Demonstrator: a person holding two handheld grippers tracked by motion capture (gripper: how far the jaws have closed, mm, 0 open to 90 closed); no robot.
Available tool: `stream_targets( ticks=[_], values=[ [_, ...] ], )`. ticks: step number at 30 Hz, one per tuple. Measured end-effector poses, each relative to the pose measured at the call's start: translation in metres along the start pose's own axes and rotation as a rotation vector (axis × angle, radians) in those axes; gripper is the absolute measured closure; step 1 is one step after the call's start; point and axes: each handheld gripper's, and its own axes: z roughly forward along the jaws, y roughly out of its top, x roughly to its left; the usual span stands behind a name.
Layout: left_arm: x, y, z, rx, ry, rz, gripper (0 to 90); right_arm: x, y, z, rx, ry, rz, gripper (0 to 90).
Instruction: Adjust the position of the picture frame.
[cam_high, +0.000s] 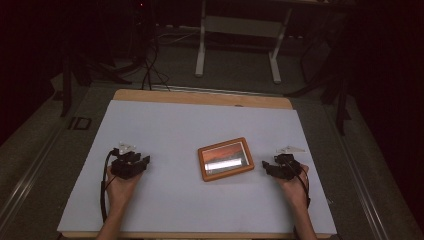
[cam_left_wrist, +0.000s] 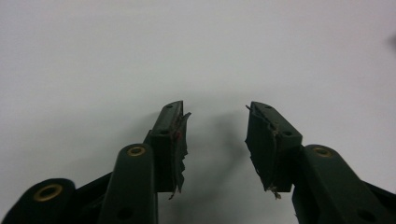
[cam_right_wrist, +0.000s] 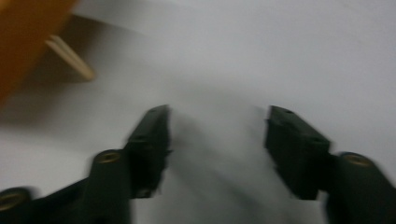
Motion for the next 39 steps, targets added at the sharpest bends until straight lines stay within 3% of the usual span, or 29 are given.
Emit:
stream_targets(
  ticks=[4, 7, 13, 19, 24, 32, 39],
  values=[
    [-0.005, 0.002, -0.004, -0.018, -0.044, 0.023, 61.0, 0.005, 0.004, -0.007, -0.034, 0.039, -0.033, 54.2],
    [-0.01, 0.002, -0.006, -0.019, -0.081, 0.045, 61.9, 0.009, 0.007, -0.013, -0.054, 0.042, -0.049, 55.2],
    [-0.014, 0.002, -0.008, -0.032, -0.099, 0.075, 63.3, 0.012, 0.012, -0.025, -0.091, 0.056, -0.054, 59.1],
    [-0.02, 0.003, -0.009, -0.045, -0.144, 0.091, 62.5, 0.02, 0.02, -0.04, -0.134, 0.101, -0.074, 71.0],
    [-0.026, 0.005, -0.009, -0.034, -0.164, 0.112, 62.6, 0.037, 0.027, -0.049, -0.171, 0.125, -0.125, 89.2],
    [-0.033, 0.01, -0.01, -0.035, -0.22, 0.127, 64.2, 0.069, 0.032, -0.046, -0.159, 0.184, -0.197, 89.9],
    [-0.046, 0.018, -0.009, -0.031, -0.289, 0.165, 62.5, 0.079, 0.028, -0.036, -0.121, 0.19, -0.213, 89.9]
  ],
)
